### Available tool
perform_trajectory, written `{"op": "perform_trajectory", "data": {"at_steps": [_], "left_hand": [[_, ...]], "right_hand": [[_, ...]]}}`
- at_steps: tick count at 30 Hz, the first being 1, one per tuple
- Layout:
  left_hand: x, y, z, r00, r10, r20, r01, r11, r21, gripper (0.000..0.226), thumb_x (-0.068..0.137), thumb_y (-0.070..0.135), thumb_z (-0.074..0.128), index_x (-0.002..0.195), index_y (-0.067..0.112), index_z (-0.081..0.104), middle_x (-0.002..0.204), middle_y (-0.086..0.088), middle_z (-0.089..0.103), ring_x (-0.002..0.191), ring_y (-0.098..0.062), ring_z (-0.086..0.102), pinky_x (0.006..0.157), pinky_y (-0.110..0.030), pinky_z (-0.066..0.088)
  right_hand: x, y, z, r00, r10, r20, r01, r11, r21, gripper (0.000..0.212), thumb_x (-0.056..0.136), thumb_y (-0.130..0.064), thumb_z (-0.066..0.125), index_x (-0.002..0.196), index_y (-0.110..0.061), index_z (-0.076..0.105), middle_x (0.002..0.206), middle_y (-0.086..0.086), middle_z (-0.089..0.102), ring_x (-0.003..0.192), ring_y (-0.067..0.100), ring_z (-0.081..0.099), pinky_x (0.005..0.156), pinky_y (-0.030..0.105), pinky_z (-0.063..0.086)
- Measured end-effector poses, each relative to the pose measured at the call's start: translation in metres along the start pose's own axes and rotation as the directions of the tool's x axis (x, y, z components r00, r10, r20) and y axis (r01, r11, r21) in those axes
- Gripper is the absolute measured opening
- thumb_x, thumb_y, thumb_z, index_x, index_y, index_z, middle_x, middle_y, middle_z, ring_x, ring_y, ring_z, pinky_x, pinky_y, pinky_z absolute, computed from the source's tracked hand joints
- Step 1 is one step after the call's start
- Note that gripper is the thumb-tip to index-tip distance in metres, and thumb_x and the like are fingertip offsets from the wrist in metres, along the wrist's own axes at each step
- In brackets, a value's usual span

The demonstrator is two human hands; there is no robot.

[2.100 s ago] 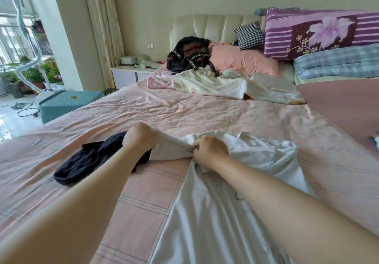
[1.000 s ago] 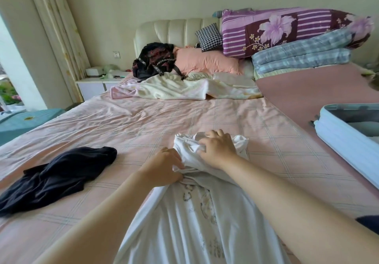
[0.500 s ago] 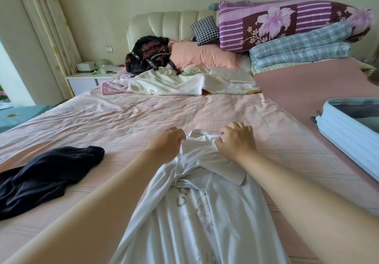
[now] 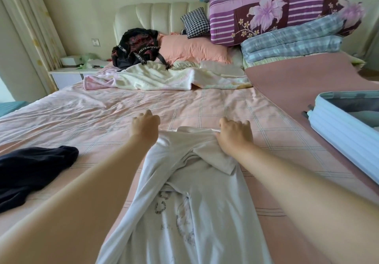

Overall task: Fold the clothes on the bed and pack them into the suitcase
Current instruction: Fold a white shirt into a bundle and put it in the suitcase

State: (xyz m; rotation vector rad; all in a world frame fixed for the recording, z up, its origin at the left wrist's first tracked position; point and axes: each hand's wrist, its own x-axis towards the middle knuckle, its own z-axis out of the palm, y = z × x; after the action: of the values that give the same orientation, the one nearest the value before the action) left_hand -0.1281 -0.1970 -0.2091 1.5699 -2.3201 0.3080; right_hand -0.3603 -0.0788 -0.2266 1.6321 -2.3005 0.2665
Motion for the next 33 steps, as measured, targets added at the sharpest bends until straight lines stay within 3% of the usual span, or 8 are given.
{"op": "perform_trajectory", "data": {"at_steps": [4,7,10,13,19,24,30,33], "left_hand": [[-0.024,0.010,0.014,0.946,0.207,-0.249,-0.283,0.902,-0.326,0.023,0.089,0.005,0.055,0.099,0.018,0.070,0.108,-0.003,0.064,0.096,-0.031,0.061,0.086,-0.042,0.047],[-0.042,0.011,0.023,0.938,0.343,0.045,-0.307,0.885,-0.350,0.034,0.098,0.039,0.046,0.128,0.031,0.062,0.137,0.009,0.058,0.131,-0.018,0.048,0.110,-0.039,0.034],[-0.047,0.004,0.022,0.908,0.278,0.312,-0.185,0.937,-0.297,0.050,0.104,0.050,0.031,0.152,0.036,0.034,0.160,0.014,0.028,0.150,-0.009,0.016,0.122,-0.035,0.012],[-0.054,-0.001,0.012,0.900,0.230,0.370,-0.115,0.944,-0.308,0.055,0.104,0.051,0.028,0.156,0.033,0.024,0.165,0.007,0.015,0.152,-0.012,0.004,0.124,-0.039,0.007],[-0.123,-0.014,-0.045,0.964,0.154,0.219,-0.052,0.910,-0.412,0.041,0.102,0.042,0.044,0.139,0.027,0.050,0.142,0.000,0.047,0.131,-0.022,0.041,0.108,-0.036,0.034],[-0.210,-0.026,-0.086,0.936,0.047,0.350,0.105,0.909,-0.404,0.028,0.094,0.044,0.055,0.109,0.021,0.048,0.103,0.003,0.047,0.088,-0.018,0.048,0.075,-0.033,0.039],[-0.293,-0.039,-0.123,0.900,-0.050,0.433,0.224,0.905,-0.362,0.032,0.084,0.048,0.061,0.104,0.024,0.053,0.100,0.000,0.064,0.087,-0.022,0.060,0.076,-0.035,0.050],[-0.324,-0.041,-0.141,0.896,-0.052,0.440,0.229,0.905,-0.358,0.034,0.083,0.039,0.066,0.112,0.025,0.056,0.102,0.002,0.062,0.088,-0.020,0.059,0.070,-0.030,0.045]], "right_hand": [[-0.008,-0.016,-0.007,0.993,-0.025,-0.114,0.016,0.997,-0.078,0.034,0.090,-0.017,0.050,0.124,-0.017,0.049,0.125,0.010,0.049,0.115,0.030,0.046,0.095,0.042,0.037],[-0.027,-0.038,-0.016,0.983,-0.073,-0.169,0.104,0.977,0.185,0.029,0.089,-0.016,0.049,0.116,-0.018,0.061,0.118,0.007,0.054,0.108,0.030,0.052,0.086,0.039,0.042],[-0.051,-0.054,-0.009,0.990,-0.106,0.093,0.077,0.957,0.278,0.043,0.097,-0.038,0.041,0.133,-0.024,0.058,0.139,0.007,0.052,0.127,0.028,0.046,0.102,0.042,0.037],[-0.058,-0.047,-0.001,0.939,-0.142,0.312,0.082,0.977,0.197,0.058,0.101,-0.054,0.024,0.155,-0.033,0.030,0.165,0.005,0.023,0.150,0.026,0.021,0.118,0.046,0.017],[-0.090,-0.055,-0.041,0.914,-0.224,0.339,0.171,0.969,0.178,0.060,0.104,-0.051,0.027,0.158,-0.027,0.019,0.168,0.012,0.005,0.154,0.030,0.005,0.121,0.053,0.009],[-0.164,-0.091,-0.082,0.877,-0.362,0.315,0.244,0.902,0.356,0.054,0.104,-0.044,0.036,0.155,-0.027,0.029,0.167,0.007,0.012,0.153,0.024,0.010,0.123,0.045,0.011],[-0.258,-0.129,-0.105,0.842,-0.430,0.326,0.309,0.880,0.362,0.057,0.103,-0.045,0.038,0.154,-0.024,0.030,0.167,0.011,0.011,0.154,0.026,0.008,0.124,0.045,0.006],[-0.298,-0.143,-0.113,0.857,-0.412,0.308,0.299,0.886,0.354,0.050,0.103,-0.044,0.032,0.150,-0.026,0.035,0.163,0.009,0.021,0.151,0.025,0.017,0.120,0.046,0.017]]}}
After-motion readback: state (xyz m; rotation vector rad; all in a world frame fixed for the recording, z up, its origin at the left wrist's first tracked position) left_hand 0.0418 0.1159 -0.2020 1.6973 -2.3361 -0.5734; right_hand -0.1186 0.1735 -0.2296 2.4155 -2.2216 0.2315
